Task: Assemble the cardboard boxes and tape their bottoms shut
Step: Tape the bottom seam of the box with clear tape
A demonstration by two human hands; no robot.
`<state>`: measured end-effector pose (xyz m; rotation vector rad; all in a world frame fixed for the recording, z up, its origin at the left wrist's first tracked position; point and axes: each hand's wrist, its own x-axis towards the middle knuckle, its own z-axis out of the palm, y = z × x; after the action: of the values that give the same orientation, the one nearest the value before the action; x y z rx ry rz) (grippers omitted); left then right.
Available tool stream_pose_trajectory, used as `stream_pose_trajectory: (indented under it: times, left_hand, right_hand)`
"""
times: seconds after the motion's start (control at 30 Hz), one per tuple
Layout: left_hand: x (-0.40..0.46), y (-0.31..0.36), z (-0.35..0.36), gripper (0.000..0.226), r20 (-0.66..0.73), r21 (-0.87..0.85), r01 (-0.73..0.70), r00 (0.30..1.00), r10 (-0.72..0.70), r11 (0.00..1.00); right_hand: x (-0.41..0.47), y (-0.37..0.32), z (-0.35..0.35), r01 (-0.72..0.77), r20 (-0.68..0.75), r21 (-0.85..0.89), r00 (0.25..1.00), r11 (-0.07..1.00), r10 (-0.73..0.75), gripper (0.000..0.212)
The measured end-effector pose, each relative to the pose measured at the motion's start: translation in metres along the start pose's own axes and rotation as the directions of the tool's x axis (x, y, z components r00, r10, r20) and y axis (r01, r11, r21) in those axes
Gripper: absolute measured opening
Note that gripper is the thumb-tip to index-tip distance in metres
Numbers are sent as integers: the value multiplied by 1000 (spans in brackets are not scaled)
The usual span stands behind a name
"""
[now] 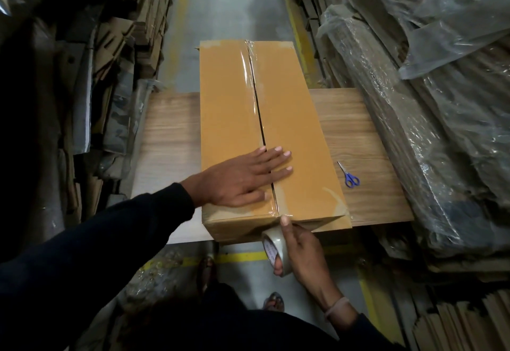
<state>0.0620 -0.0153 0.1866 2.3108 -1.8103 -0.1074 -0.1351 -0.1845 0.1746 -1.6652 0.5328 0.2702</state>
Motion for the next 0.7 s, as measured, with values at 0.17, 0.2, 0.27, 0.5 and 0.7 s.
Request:
stream_pose_trajectory:
  times: [0.17,0.2,0.27,0.5,0.7]
  left_hand:
    - [-8,32,8,93,-12,36,28,1000,-28,999]
    - [-9,35,10,100,-16,41,49,999,-48,998]
    - [-11,35,14,104,-20,48,68,998,-67,997]
    - [-5,-6,13,95,15,55,68,997,-69,996]
    - [6,-53,-6,97,76,2,119,990,-119,993]
  right_hand:
    - [3,4,6,33,-82,-97,996,995,-41,66]
    - [4,5,8,34,-70,-92,997,995,-40,69]
    - [9,7,11,24,-52,-66,998,998,-27,73]
    - [42,-7,14,-56,5,-57,998,997,56,77]
    - [86,-33,25,-76,-21,-45,997,996,75,78]
